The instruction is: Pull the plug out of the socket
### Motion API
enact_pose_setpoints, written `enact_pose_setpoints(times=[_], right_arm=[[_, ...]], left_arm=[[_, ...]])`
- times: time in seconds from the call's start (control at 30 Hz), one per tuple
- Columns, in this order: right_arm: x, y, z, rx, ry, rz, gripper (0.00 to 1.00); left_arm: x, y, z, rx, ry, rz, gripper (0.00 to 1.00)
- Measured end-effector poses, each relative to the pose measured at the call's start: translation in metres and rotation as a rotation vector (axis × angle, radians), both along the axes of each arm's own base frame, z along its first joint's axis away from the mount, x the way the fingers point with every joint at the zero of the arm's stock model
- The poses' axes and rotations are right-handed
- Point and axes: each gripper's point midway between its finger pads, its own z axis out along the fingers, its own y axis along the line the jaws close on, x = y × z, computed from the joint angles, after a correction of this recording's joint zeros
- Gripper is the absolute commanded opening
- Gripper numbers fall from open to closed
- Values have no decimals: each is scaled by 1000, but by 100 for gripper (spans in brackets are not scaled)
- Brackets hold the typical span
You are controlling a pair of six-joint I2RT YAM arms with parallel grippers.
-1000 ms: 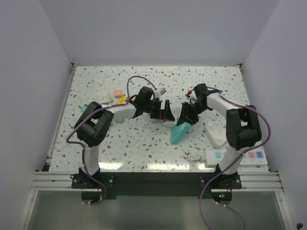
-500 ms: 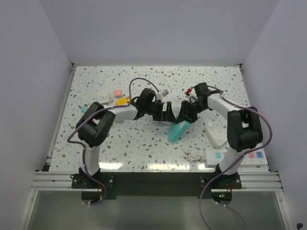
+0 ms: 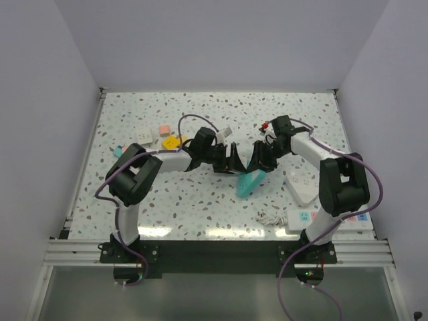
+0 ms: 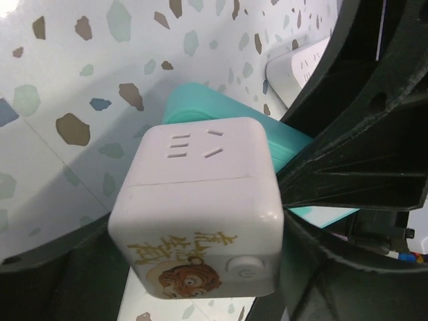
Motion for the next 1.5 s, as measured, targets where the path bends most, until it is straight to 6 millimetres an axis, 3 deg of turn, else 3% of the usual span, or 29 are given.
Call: enact_pose_setpoints(times=[0.13, 0.37, 0.5, 0.67, 0.77, 0.83, 0.87, 0.97, 1.2, 1.43, 1.5], right_arm=[[0, 0, 1, -2, -7, -1, 0], [1, -1, 1, -8, -11, 1, 0], [2, -1, 0, -19, -19, 4, 0], [4, -1, 0, -15, -30, 5, 0], [4, -1, 2, -12, -38, 5, 0], [5, 0, 2, -11, -41, 5, 0], [5, 0, 3, -11, -42, 6, 0], [5, -1, 3, -12, -42, 6, 0], [3, 0, 1, -52, -23, 10, 0], [4, 19, -9, -33, 33, 27, 0], [2, 13, -15, -73, 51, 2, 0]], left_arm=[[4, 2, -2, 20, 16, 42, 91], [9, 3, -3, 33, 24, 77, 88], [10, 2, -2, 31, 30, 85, 74], [11, -1, 4, 8, 22, 87, 66], [14, -2, 7, -7, 11, 93, 54], [14, -3, 8, -18, -1, 93, 40], [15, -3, 8, -21, -4, 94, 26], [15, -2, 8, -26, -11, 94, 0], [13, 7, 12, -10, -29, 96, 0], [13, 34, 8, 38, -26, 124, 0], [13, 46, 14, 33, -32, 134, 0]])
